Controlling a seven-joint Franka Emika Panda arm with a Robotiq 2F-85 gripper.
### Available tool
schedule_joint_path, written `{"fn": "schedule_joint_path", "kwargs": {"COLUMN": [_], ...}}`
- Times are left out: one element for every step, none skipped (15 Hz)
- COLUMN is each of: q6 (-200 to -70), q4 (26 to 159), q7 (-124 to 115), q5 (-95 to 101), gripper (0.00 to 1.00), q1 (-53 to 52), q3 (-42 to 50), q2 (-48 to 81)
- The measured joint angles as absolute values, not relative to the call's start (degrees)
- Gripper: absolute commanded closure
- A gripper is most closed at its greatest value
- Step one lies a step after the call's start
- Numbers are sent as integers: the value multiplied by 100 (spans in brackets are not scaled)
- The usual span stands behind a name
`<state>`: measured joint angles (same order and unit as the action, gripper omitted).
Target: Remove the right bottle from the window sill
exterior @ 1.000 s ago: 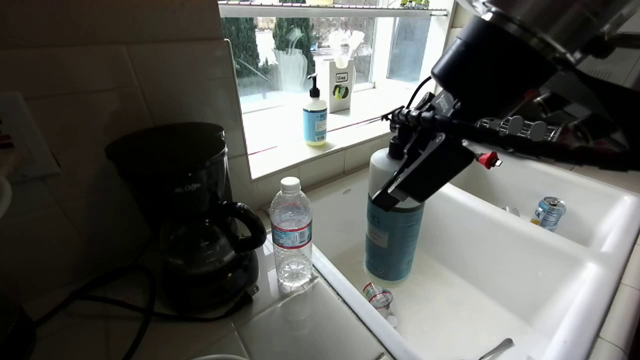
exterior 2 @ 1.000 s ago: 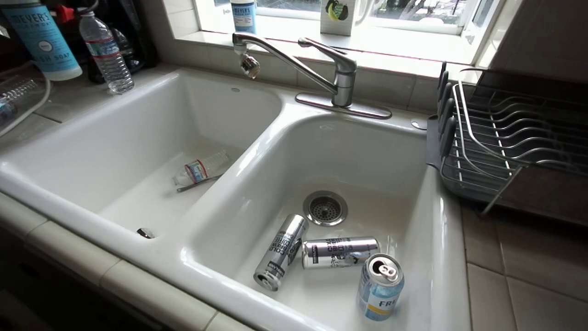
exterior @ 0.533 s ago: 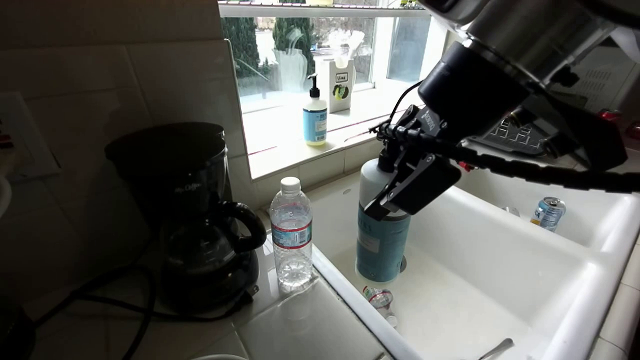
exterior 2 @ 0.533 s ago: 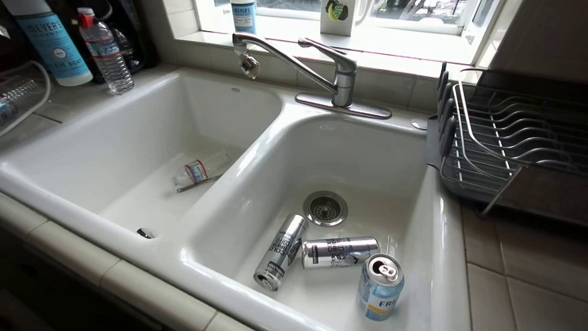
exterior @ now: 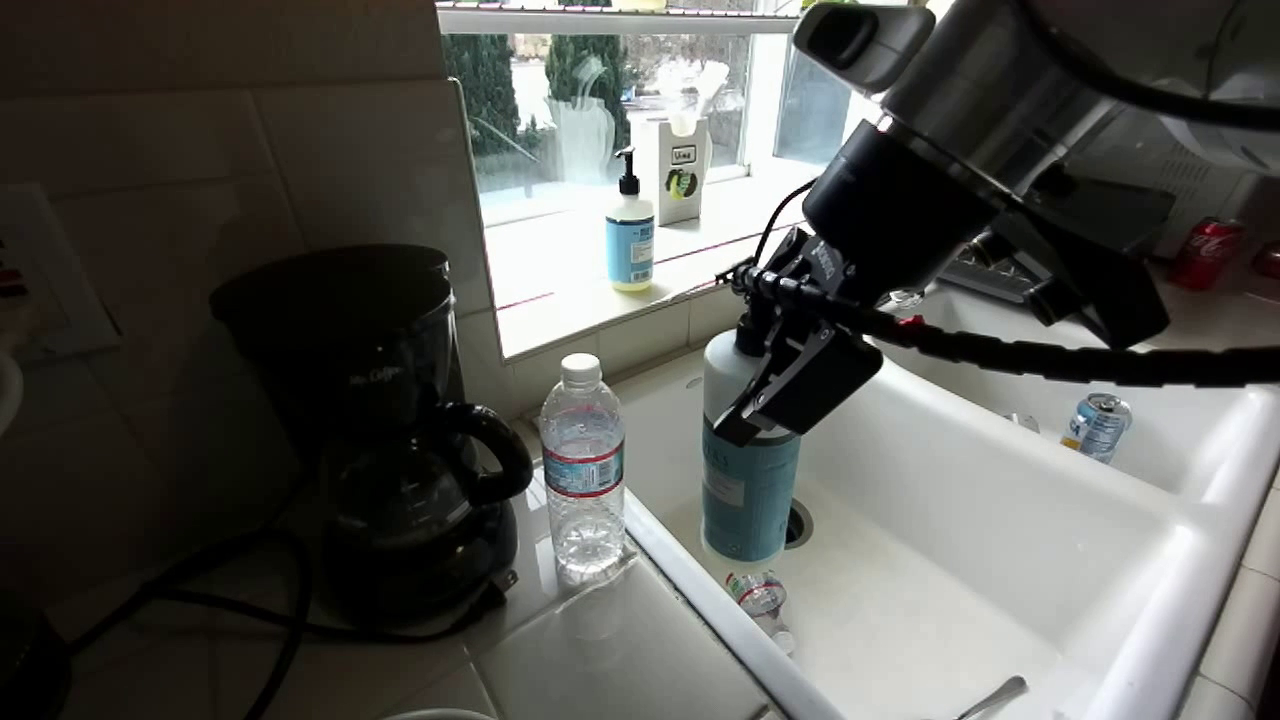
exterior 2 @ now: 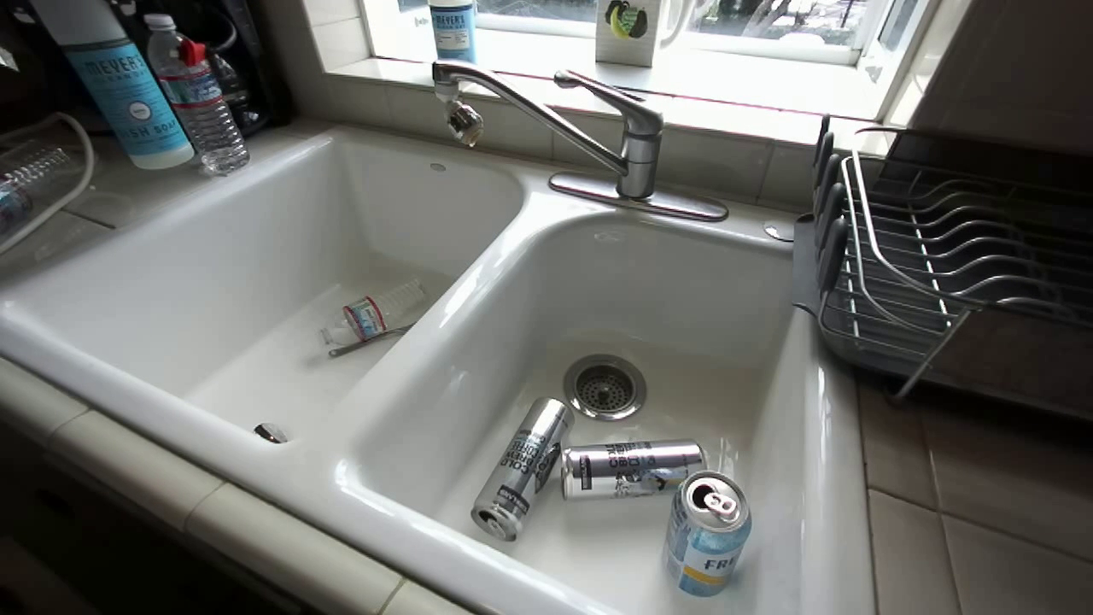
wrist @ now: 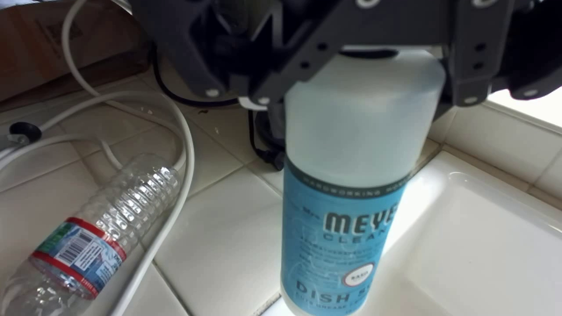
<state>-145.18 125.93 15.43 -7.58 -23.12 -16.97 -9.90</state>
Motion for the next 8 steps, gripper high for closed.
{"fn": "schedule_joint_path", "kwargs": {"q6": [-14518,-14518,-14518,-14518,-14518,-14518,-14518,-14518], "q4": [12593,12593,12593,12593,12593,12593,12593,12593], "q7": [1543,1543,1543,1543,1543,1543,1543,1543], "q5": [-758,-758,-758,-758,-758,-758,-758,-758], "gripper": [36,36,36,36,36,36,61,61], "q1": [-2312,-2312,-2312,-2312,-2312,-2312,-2312,-2312], "q3": [-1698,-1698,-1699,-1699,-1699,-1699,-1699,-1699], "q2": [-990,-991,-991,-991,-991,-991,-991,-991]}}
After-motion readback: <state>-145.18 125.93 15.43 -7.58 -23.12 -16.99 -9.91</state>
